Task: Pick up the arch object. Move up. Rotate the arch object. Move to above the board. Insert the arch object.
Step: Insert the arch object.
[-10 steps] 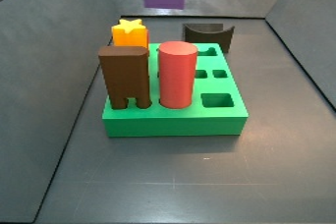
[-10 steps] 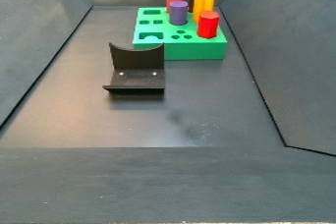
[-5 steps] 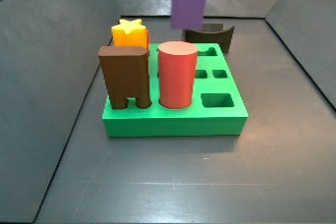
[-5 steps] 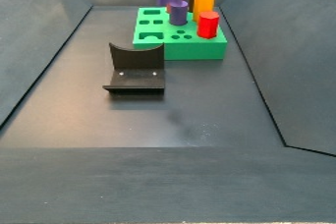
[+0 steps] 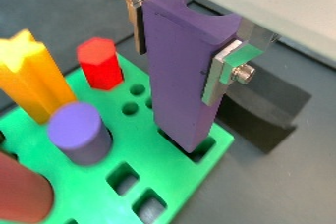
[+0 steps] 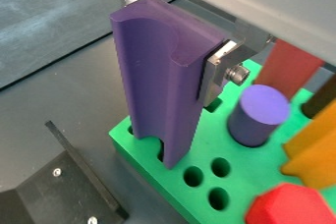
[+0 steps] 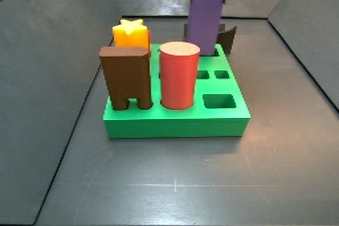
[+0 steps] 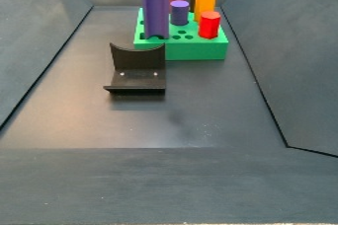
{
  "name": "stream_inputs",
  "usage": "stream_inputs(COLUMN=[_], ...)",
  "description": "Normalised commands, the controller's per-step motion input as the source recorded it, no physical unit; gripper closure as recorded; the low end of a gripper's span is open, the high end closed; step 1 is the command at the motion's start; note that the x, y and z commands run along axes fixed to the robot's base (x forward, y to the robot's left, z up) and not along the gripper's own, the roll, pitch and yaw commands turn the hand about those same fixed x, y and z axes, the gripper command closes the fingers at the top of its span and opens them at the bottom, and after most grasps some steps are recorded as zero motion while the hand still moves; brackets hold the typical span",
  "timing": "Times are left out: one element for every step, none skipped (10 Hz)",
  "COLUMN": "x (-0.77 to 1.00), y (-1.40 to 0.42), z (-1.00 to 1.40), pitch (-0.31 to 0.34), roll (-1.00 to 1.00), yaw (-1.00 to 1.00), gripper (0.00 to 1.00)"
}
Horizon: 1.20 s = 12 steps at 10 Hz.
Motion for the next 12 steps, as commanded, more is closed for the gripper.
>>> stream_inputs(x=[0.31, 0.33, 0.24, 0.0, -0.47, -0.48, -0.41, -0.07, 0.17, 0.12, 0.0, -0.06], y=[-0.02, 0.0, 0.0, -0.13, -0.05, -0.01, 0.0, 0.0, 0.0, 0.0, 0.0, 0.0], z=[-0.22, -0.25, -0.33, -0.53, -0.4, -0.15, -0.06, -0.25, -0.59, -0.82, -0.66, -0.33], pitch=[0.02, 0.004, 0.0, -0.053, -0.1, -0.061, -0.054, -0.05, -0.046, -0.124, -0.15, -0.183], roll=[0.07, 0.03, 0.07, 0.17, 0.12, 0.08, 0.07, 0.03, 0.03, 0.06, 0.06, 0.0], yaw=[0.09, 0.11, 0.11, 0.07, 0.0, -0.05, -0.03, 0.0, 0.0, 0.0, 0.0, 0.0], gripper=[1.0, 1.0, 1.0, 1.0, 1.0, 1.0, 1.0, 1.0, 1.0, 1.0, 1.0, 1.0])
